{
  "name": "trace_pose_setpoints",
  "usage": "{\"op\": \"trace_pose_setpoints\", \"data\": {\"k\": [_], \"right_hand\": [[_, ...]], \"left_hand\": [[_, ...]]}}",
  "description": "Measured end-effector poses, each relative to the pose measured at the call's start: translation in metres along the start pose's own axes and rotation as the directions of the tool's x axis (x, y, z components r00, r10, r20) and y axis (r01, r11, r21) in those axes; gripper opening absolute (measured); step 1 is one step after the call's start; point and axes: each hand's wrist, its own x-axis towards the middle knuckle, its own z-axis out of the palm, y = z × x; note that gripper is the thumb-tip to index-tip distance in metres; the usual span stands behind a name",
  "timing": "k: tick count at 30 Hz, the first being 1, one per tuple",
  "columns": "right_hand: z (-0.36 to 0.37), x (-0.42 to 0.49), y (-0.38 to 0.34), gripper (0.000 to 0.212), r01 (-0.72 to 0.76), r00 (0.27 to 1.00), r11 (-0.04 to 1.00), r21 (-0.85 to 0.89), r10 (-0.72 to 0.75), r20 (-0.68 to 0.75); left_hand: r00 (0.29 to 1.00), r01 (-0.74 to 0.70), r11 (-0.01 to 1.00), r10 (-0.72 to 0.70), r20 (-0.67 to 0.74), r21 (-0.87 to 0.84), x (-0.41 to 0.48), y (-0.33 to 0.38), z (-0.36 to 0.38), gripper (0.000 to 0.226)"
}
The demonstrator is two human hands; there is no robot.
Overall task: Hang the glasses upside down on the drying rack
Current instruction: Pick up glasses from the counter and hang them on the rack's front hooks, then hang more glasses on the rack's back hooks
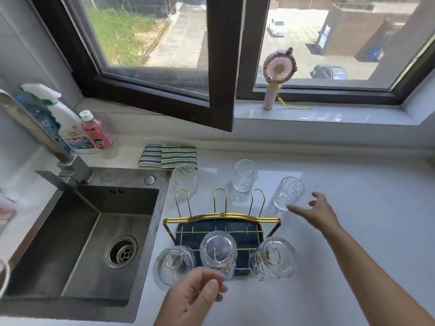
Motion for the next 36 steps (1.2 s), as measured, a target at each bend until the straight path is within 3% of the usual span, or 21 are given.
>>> {"op": "trace_pose_setpoints", "data": {"k": [2, 4, 8, 13, 16, 19, 21, 23, 25, 26, 30, 36], "right_hand": [[0.018, 0.021, 0.007, 0.113, -0.039, 0.998, 0.997, 0.072, 0.036, 0.041], [0.034, 0.033, 0.009, 0.115, -0.056, 0.998, 0.988, 0.147, 0.053, 0.026], [0.052, 0.044, 0.007, 0.091, 0.041, 0.997, 0.997, 0.061, -0.036, -0.066], [0.026, 0.043, -0.015, 0.073, 0.130, 0.991, 0.971, 0.199, -0.126, -0.033], [-0.014, 0.027, -0.054, 0.064, 0.252, 0.966, 0.938, 0.237, -0.257, -0.012], [-0.053, -0.009, -0.095, 0.078, 0.491, 0.866, 0.871, 0.025, -0.492, 0.088], [-0.066, -0.036, -0.115, 0.086, 0.596, 0.803, 0.792, -0.135, -0.579, 0.143], [-0.069, -0.057, -0.127, 0.084, 0.656, 0.754, 0.707, -0.263, -0.630, 0.186], [-0.071, -0.071, -0.133, 0.082, 0.705, 0.707, 0.643, -0.298, -0.671, 0.225], [-0.074, -0.075, -0.135, 0.082, 0.721, 0.692, 0.635, -0.278, -0.684, 0.231], [-0.081, -0.073, -0.138, 0.081, 0.716, 0.696, 0.659, -0.228, -0.696, 0.176], [-0.055, -0.059, -0.132, 0.081, 0.696, 0.718, 0.677, -0.239, -0.661, 0.220]], "left_hand": [[1.000, -0.026, 1.000, 0.026, -0.006, -0.007, 0.003, 0.008, -0.001, 0.029], [0.998, -0.051, 0.999, 0.051, -0.028, 0.010, 0.007, 0.013, -0.002, 0.033], [0.994, -0.087, 0.995, 0.090, -0.055, 0.055, 0.013, 0.019, -0.007, 0.028], [0.991, -0.129, 0.984, 0.133, -0.026, 0.126, 0.026, 0.029, -0.012, 0.025], [0.980, -0.186, 0.960, 0.197, -0.035, 0.211, 0.047, 0.044, -0.012, 0.019], [0.975, -0.201, 0.935, 0.220, -0.032, 0.292, 0.081, 0.069, 0.002, 0.038], [0.953, -0.276, 0.821, 0.303, 0.029, 0.500, 0.107, 0.086, 0.020, 0.069], [0.891, -0.405, 0.581, 0.424, 0.161, 0.706, 0.133, 0.095, 0.039, 0.097], [0.852, -0.457, 0.386, 0.450, 0.269, 0.801, 0.152, 0.100, 0.054, 0.102], [0.848, -0.460, 0.344, 0.444, 0.290, 0.819, 0.161, 0.100, 0.060, 0.099], [0.874, -0.436, 0.386, 0.397, 0.281, 0.813, 0.186, 0.096, 0.067, 0.088], [0.960, -0.263, 0.438, 0.208, 0.188, 0.860, 0.200, 0.076, 0.032, 0.098]]}}
